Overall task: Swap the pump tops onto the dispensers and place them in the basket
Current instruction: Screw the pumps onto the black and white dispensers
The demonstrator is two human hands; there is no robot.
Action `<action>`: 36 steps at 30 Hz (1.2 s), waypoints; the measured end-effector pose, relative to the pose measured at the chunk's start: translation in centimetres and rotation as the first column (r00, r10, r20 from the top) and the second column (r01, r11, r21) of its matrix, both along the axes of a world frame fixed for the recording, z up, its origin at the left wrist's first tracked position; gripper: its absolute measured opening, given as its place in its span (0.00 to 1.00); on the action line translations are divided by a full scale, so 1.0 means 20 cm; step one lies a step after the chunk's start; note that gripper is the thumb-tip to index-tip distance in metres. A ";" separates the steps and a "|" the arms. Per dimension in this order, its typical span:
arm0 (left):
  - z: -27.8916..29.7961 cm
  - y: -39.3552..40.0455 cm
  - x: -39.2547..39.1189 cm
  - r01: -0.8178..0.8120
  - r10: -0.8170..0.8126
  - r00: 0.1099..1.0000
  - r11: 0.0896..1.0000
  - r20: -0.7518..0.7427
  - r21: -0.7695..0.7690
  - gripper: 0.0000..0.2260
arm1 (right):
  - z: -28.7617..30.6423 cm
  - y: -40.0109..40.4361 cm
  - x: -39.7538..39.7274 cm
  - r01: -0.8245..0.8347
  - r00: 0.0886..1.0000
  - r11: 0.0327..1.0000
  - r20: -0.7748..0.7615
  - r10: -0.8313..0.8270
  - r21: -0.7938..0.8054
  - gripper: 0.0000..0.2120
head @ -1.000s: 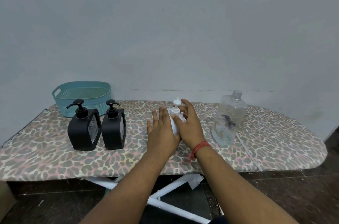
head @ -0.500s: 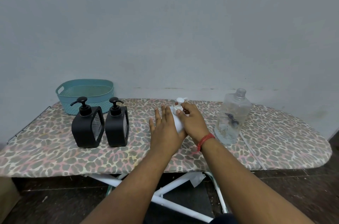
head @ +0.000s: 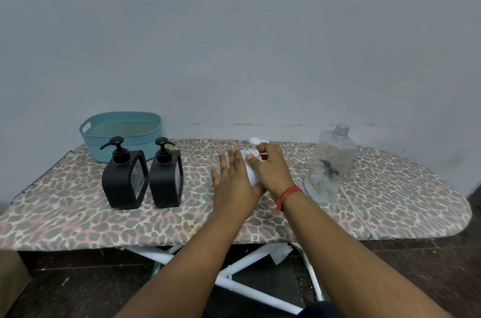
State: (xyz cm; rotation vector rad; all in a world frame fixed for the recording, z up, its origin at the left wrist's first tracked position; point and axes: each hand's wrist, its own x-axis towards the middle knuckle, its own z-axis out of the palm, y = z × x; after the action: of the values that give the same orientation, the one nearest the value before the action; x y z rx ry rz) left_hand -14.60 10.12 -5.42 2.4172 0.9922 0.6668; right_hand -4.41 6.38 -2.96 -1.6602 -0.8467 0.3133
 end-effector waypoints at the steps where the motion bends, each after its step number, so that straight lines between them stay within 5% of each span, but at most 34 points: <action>1: 0.00 0.00 0.00 0.000 0.000 1.000 1.000 0.001 0.005 0.44 | 0.01 -0.01 0.01 -0.049 0.999 0.999 -0.004 0.049 -0.012 0.11; 4: -0.01 0.00 0.01 -0.011 0.011 1.000 1.000 0.016 0.020 0.44 | 0.01 -0.01 0.04 -0.108 0.994 0.993 0.016 0.108 -0.039 0.11; 18: -0.02 0.00 0.02 -0.025 0.025 0.999 1.000 0.045 -0.003 0.39 | -0.02 0.03 -0.03 0.131 0.991 0.991 -0.015 -0.130 0.034 0.13; 26: -0.02 -0.02 0.02 -0.024 0.023 0.997 1.000 0.071 0.004 0.42 | 0.03 -0.06 0.04 -0.129 0.983 0.988 0.117 0.139 -0.084 0.16; 36: -0.02 -0.01 0.02 -0.016 0.017 0.997 1.000 0.071 -0.014 0.41 | -0.01 0.01 0.01 0.091 0.991 0.996 0.099 -0.090 -0.009 0.14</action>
State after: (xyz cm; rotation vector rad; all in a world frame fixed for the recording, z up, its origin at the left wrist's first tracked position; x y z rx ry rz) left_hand -14.14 9.87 -5.72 2.3588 0.9859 0.7443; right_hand -4.18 6.64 -3.20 -1.7321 -0.8409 0.1756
